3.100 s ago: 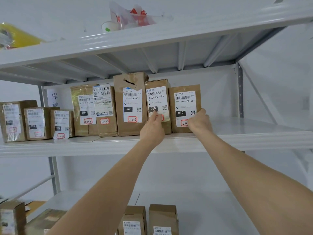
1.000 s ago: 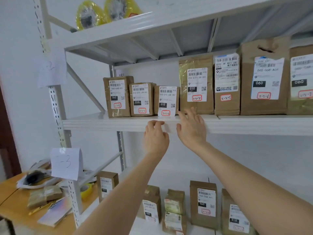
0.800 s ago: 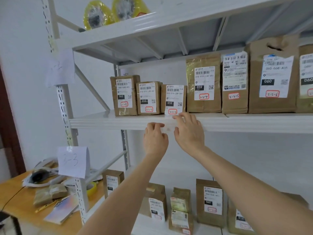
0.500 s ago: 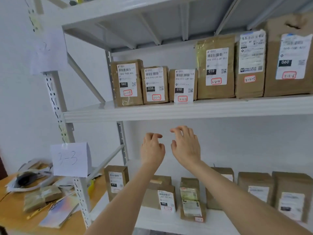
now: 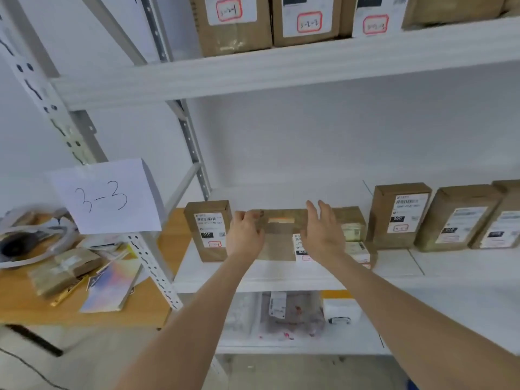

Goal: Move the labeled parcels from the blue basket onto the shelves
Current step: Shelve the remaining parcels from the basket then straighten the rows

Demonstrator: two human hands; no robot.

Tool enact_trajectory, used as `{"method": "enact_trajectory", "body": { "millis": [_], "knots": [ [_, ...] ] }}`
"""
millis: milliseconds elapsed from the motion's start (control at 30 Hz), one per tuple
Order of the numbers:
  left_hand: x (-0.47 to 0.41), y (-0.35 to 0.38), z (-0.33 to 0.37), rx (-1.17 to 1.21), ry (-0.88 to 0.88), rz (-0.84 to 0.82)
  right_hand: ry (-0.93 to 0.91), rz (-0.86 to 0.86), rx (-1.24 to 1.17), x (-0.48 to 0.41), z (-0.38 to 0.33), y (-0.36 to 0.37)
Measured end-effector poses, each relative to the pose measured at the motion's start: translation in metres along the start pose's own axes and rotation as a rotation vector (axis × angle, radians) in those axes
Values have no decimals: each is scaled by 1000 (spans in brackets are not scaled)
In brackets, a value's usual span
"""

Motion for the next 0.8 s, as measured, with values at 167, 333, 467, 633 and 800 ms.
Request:
{"method": "enact_trajectory", "body": {
  "millis": [167,333,467,633,800],
  "knots": [
    [-3,40,-35,-38,-72,-146,74,-127,66,-4,18,54],
    [-5,76,-46,-81,-55,-253,54,-160,125,-14,19,78],
    [-15,90,-43,-116,-48,-264,17,-142,164,-27,29,79],
    [-30,90,-21,-200,-16,-186,-109,-150,220,-51,32,75],
    [-40,98,-4,-251,37,-198,-197,-185,254,-59,27,81]
  ]
}}
Point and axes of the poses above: each hand's wrist, its own x-axis away from the middle knuckle, its own y-axis out of the palm, z = x × y, the point moved 10 cm from there along -x, towards the middle knuckle, and after that the axes turned 10 degrees about x, right-handed, at the moved point
